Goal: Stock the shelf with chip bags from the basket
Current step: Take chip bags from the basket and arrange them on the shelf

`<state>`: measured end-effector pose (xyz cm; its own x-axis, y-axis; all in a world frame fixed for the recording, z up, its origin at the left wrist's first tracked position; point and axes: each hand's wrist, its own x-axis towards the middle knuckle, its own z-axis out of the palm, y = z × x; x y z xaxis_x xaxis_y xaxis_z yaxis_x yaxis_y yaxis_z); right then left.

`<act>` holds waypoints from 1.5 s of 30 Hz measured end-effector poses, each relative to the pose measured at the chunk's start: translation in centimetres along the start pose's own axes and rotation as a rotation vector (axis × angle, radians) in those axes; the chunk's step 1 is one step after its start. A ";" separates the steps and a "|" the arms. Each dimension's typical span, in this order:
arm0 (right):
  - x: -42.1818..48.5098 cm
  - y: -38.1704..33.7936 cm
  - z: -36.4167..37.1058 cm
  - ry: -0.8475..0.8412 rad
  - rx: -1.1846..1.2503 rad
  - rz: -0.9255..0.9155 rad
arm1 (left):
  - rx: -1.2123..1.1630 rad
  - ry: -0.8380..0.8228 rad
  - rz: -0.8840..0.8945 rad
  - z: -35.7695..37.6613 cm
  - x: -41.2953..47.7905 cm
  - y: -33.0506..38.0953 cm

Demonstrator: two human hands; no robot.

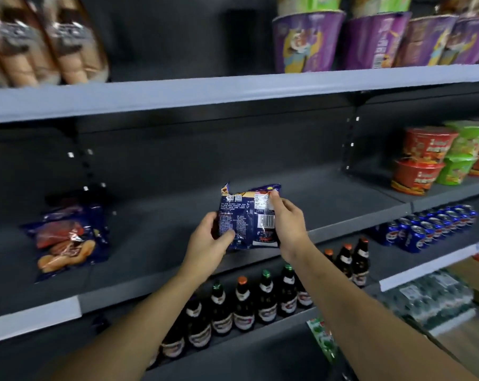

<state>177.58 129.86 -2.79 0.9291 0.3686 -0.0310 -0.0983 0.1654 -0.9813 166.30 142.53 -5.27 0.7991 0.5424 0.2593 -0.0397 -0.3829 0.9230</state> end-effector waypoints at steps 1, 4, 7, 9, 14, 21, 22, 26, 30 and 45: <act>-0.3 0.3 2.3 -0.029 -0.004 0.004 | -0.004 0.029 -0.010 -2.2 -0.1 -0.6; -1.4 1.0 8.8 -0.090 -0.006 0.013 | -0.011 0.100 -0.034 -8.4 -0.5 -2.4; -2.3 1.8 14.2 -0.142 0.000 0.030 | -0.023 0.151 -0.050 -13.3 -0.7 -3.9; -2.8 2.5 17.4 -0.174 -0.005 0.041 | -0.037 0.184 -0.059 -16.3 -0.9 -4.8; -3.8 4.2 23.6 -0.231 -0.013 0.049 | -0.065 0.217 -0.074 -22.2 -1.6 -7.2; -5.3 6.5 29.2 -0.255 -0.039 0.084 | -0.127 0.287 -0.110 -26.9 -2.1 -10.3; -5.5 6.5 29.6 -0.257 -0.040 0.084 | -0.125 0.293 -0.114 -27.3 -2.0 -10.6; -5.5 6.5 30.5 -0.240 -0.020 0.052 | -0.067 0.364 -0.072 -28.3 -1.9 -11.0; -5.4 5.9 30.8 -0.254 -0.006 -0.028 | 0.143 0.525 0.083 -28.5 -1.5 -10.0; -6.1 4.0 29.0 -0.385 -0.038 -0.161 | -0.317 0.273 -0.039 -26.3 -0.6 -5.4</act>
<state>161.15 154.84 -0.98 0.7295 0.6573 0.1892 0.0569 0.2173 -0.9744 150.24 163.93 -2.88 0.6171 0.7463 0.2493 -0.2297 -0.1322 0.9642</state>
